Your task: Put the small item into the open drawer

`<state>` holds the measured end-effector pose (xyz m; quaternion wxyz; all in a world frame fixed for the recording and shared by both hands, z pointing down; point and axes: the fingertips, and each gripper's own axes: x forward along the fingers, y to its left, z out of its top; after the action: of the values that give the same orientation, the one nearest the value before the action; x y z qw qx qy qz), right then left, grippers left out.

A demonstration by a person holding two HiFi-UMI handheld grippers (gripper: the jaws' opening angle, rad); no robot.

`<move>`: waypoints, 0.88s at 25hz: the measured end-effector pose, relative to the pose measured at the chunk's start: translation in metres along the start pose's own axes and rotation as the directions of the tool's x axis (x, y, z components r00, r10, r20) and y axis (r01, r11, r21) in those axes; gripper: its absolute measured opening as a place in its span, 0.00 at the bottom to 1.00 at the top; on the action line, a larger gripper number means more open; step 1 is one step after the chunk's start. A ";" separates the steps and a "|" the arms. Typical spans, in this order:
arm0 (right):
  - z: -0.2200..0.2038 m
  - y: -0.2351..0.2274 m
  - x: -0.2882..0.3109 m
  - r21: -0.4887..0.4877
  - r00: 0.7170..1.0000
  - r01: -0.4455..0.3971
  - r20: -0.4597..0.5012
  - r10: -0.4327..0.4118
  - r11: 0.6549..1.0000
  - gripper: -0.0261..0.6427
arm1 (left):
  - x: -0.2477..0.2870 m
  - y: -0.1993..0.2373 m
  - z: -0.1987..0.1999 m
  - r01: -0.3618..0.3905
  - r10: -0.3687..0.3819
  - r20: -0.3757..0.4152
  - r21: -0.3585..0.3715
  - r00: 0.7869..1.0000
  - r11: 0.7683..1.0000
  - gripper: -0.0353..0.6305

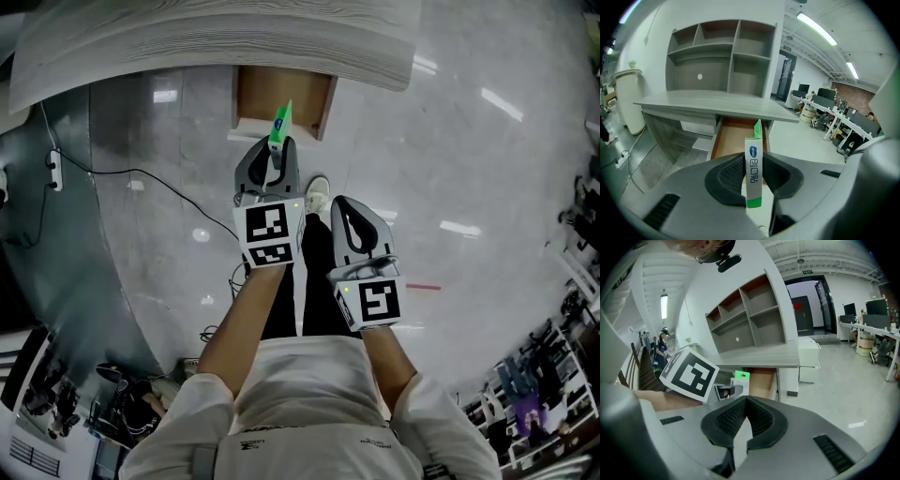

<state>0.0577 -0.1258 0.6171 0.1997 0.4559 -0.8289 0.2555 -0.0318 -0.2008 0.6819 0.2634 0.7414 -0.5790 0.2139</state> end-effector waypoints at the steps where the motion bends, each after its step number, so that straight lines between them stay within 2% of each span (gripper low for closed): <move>1: -0.001 -0.001 0.001 0.001 1.000 0.000 -0.002 0.000 1.000 0.08 | 0.004 0.000 0.000 0.001 0.000 -0.005 0.004 1.000 1.000 0.20; 11: -0.011 -0.008 0.010 0.011 1.000 -0.005 -0.019 0.005 1.000 0.08 | 0.039 0.003 -0.017 -0.009 0.010 -0.060 0.017 0.998 1.000 0.20; 22: -0.022 -0.012 0.016 0.043 1.000 -0.013 -0.021 0.014 0.999 0.08 | 0.067 0.004 -0.023 -0.017 0.021 -0.078 0.043 0.997 0.999 0.20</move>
<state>0.0619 -0.1284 0.6461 0.1969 0.4517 -0.8242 0.2792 -0.0204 -0.2373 0.7419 0.2681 0.7322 -0.5707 0.2574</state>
